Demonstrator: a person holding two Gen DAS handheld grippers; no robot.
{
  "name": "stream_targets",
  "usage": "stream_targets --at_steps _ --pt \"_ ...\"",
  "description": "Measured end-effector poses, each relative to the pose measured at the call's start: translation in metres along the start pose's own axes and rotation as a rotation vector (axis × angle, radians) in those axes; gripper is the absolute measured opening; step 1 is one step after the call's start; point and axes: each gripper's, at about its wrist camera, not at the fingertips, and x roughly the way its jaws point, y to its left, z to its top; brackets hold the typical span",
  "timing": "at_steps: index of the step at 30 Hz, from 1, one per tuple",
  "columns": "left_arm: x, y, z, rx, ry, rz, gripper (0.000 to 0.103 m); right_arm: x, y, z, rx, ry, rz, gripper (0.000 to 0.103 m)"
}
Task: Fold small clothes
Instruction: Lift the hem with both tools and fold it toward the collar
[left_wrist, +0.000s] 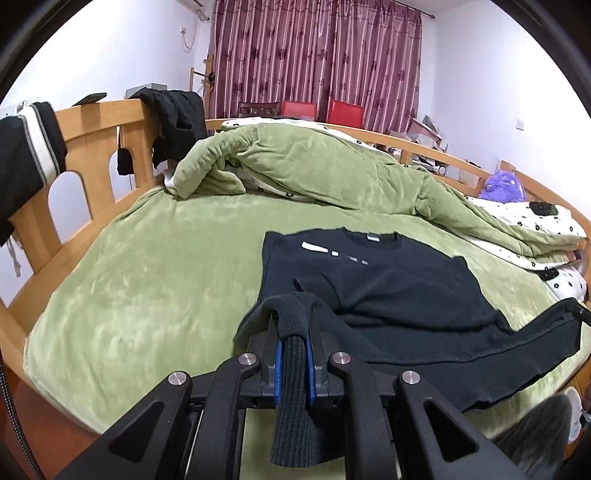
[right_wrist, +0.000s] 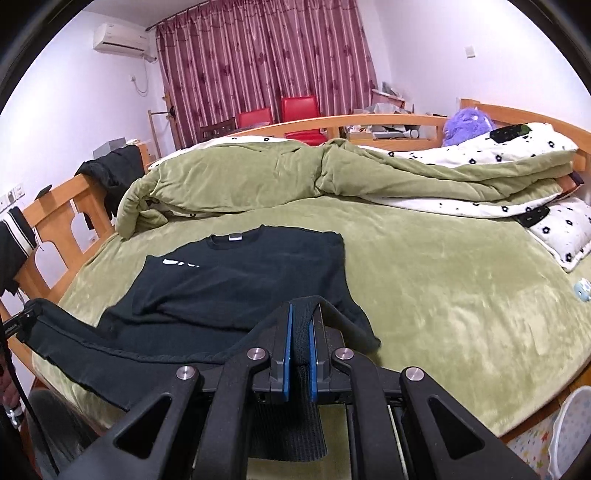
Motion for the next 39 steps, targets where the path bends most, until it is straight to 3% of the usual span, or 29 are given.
stream_targets --at_steps 18,26,39 --pt "0.128 -0.012 0.076 -0.002 0.055 0.01 0.01 0.128 0.005 0.073 0.019 0.077 -0.014 0.007" --pt "0.186 -0.007 0.096 -0.052 0.079 -0.004 0.01 0.187 -0.004 0.098 0.064 0.094 -0.008 0.007" --pt "0.272 -0.01 0.122 -0.054 0.11 -0.002 0.01 0.287 -0.016 0.134 0.104 0.113 0.018 0.007"
